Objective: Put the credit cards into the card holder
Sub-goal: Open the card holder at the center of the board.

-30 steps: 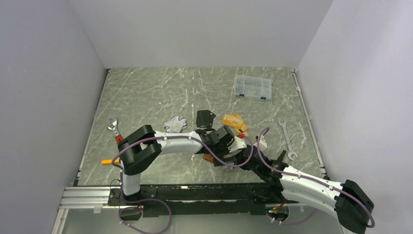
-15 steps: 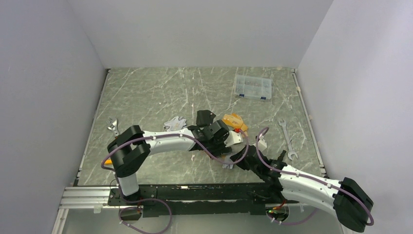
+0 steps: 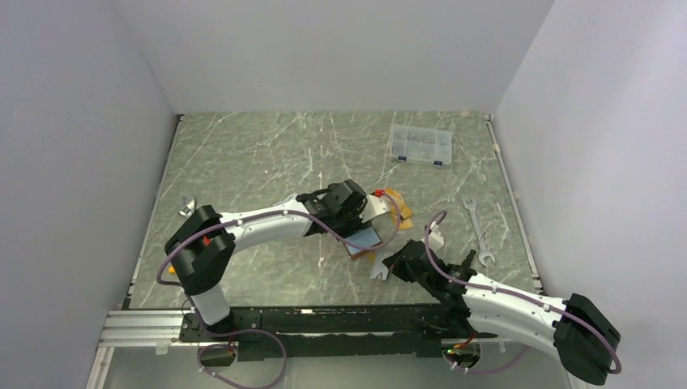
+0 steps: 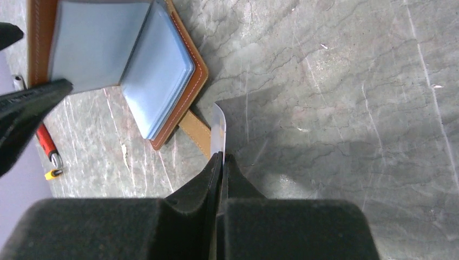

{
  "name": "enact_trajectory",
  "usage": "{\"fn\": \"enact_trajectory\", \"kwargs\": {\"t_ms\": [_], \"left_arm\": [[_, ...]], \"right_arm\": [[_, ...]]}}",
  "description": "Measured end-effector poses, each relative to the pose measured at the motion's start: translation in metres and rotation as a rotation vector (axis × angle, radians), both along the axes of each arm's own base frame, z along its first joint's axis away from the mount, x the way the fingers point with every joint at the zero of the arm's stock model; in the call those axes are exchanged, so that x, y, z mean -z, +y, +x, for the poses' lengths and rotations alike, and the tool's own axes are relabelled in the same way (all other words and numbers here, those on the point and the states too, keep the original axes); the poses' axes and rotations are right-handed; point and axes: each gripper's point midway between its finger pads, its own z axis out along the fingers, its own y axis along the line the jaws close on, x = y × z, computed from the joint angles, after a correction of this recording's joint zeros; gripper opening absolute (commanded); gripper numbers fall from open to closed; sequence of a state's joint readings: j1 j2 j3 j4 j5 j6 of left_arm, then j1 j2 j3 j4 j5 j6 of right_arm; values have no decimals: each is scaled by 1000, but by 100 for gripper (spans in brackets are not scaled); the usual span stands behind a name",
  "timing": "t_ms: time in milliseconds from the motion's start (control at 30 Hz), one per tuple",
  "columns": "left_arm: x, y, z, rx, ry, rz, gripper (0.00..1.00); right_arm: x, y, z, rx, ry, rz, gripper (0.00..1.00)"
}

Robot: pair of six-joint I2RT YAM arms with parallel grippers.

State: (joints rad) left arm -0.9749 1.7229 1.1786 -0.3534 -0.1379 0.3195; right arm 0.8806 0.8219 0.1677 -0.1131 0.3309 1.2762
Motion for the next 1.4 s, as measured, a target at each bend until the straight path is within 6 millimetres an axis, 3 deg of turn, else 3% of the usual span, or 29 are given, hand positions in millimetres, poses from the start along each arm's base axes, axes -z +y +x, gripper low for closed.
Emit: {"fn": "enact_trajectory", "kwargs": {"t_ms": [233,500,567,700,867,1033,1200,1400], "left_arm": [[-5,14,16,-60,16,-6,55],[7,2,33,-104,154,-66,56],[15,5,37,-129,208,-77,48],[31,11,39,-180,318,-95,20],[38,12,30,-186,441,-140,16],[37,13,7,-166,551,-197,0],[26,17,-12,-148,595,-230,0],[17,20,-18,-155,592,-247,0]], "right_arm": [[-1,0,0,-1,-1,1,0],[-3,-1,0,-9,-13,0,0],[-3,-1,0,-12,-15,-3,0],[-3,-1,0,-15,-16,-6,0],[-7,-1,0,-21,-32,2,0],[-8,-6,-4,-41,-57,-4,0],[-12,-8,-4,-70,-87,-20,0],[-15,-9,-5,-92,-102,-41,0]]}}
